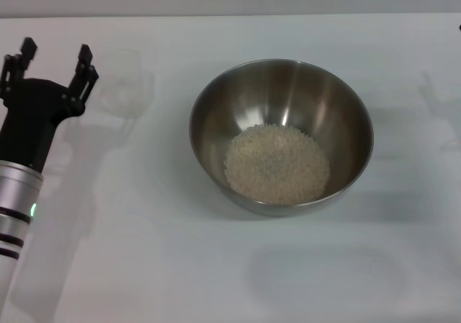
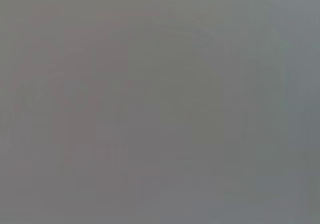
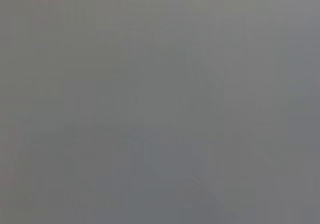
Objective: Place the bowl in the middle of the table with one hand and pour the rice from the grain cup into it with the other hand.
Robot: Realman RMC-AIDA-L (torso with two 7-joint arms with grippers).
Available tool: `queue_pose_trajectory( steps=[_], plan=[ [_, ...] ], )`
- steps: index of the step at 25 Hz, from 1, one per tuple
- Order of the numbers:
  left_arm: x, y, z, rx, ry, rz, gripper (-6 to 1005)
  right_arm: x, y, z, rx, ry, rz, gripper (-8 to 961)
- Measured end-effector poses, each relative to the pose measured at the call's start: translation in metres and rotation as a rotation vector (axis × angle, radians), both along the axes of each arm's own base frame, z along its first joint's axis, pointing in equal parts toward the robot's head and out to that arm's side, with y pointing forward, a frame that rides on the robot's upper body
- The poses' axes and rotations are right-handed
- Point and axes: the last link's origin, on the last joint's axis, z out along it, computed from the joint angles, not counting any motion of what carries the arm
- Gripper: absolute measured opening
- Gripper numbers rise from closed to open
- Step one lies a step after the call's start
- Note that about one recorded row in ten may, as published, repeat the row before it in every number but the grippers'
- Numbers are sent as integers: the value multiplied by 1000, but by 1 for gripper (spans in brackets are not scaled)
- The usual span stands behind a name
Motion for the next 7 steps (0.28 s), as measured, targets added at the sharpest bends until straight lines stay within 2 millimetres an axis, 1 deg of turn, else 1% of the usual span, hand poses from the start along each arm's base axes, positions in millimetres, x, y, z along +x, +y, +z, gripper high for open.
queue_pose_trajectory(
  steps=[2, 4, 7],
  plan=[
    [1, 2, 2, 8, -15, 2, 773, 1, 1, -3, -17, 0, -12, 827],
    [2, 9, 4, 7, -40, 4, 773, 2, 2, -5, -29, 0, -19, 827],
    [2, 13, 5, 0, -44, 4, 773, 0, 5, -6, -40, -1, -19, 827]
  ],
)
